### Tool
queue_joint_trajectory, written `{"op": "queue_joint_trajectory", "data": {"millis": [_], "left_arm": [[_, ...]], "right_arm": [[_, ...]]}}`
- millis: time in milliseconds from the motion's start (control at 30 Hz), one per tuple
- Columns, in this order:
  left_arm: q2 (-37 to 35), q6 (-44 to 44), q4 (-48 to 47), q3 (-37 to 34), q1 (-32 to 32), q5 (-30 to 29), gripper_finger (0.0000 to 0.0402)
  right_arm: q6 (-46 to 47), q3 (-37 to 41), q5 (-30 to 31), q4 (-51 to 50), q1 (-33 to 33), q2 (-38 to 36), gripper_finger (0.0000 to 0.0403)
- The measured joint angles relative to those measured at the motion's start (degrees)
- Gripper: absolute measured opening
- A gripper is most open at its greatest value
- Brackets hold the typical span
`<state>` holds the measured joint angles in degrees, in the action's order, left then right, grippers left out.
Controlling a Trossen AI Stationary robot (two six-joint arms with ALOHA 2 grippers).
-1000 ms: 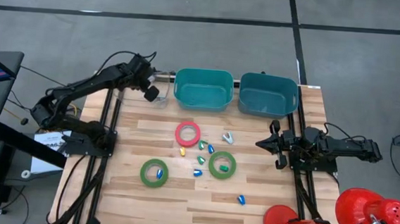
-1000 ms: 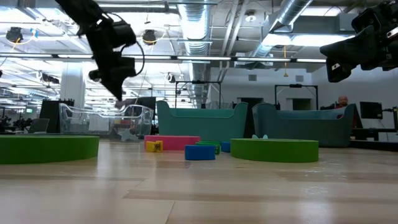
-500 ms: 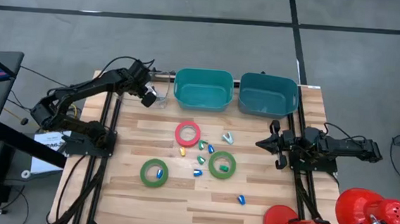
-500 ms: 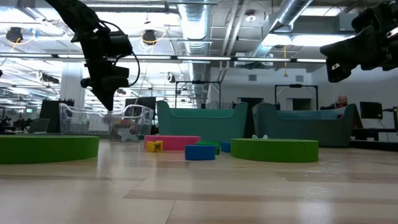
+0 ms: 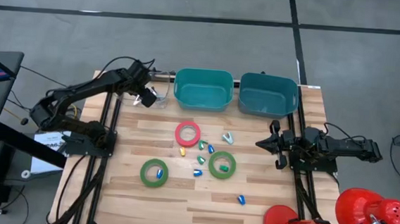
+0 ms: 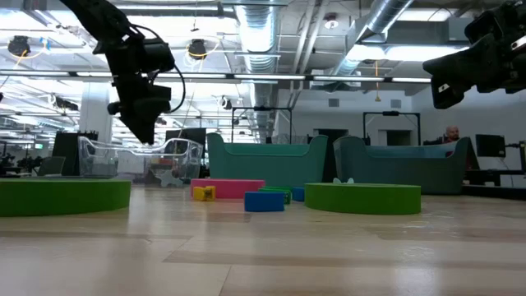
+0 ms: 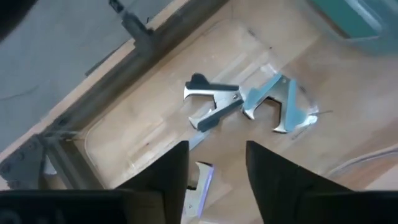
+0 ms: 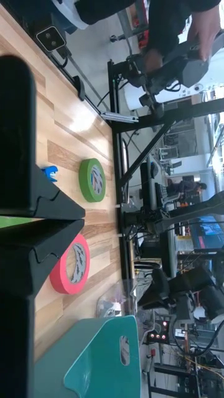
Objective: Pick and place Stapler, Stapler remover, tape
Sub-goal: Put the green tape into the blue bin
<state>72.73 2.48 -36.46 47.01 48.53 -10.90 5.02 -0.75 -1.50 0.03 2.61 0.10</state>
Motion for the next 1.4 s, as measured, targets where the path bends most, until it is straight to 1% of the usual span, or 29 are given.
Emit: {"op": "queue_joint_trajectory", "data": {"millis": [133,233,467,600,667,833,1200,1400], "left_arm": [[-2.44,0.00,0.00,0.03,-1.51,0.60,0.0168],[-4.75,0.00,-0.03,0.08,-2.47,2.55,0.0173],[-10.12,0.00,0.09,0.10,-5.28,4.18,0.0176],[-11.98,-0.10,0.04,0.10,-7.62,7.55,0.0176],[-12.65,-1.17,0.06,0.10,-9.39,8.20,0.0176],[-12.86,-1.95,-0.11,0.96,-13.94,8.22,0.0176],[-12.23,-1.95,0.03,6.97,-22.70,8.13,0.0176],[-9.87,-1.95,-0.06,10.68,-25.60,7.61,0.0176]], "right_arm": [[-0.01,0.00,0.02,0.02,-0.01,0.01,0.0000],[0.00,0.00,0.00,0.02,-0.01,0.01,0.0000],[0.00,0.00,0.00,0.01,-0.01,0.01,0.0000],[0.00,0.00,0.02,0.00,-0.02,0.02,0.0000],[0.00,0.00,0.00,0.00,0.00,0.02,0.0000],[0.00,0.00,0.01,0.01,0.00,0.01,0.0000],[0.00,0.00,0.01,0.02,0.00,0.00,0.0000],[-0.02,0.00,0.02,0.02,-0.02,0.00,0.0000]]}}
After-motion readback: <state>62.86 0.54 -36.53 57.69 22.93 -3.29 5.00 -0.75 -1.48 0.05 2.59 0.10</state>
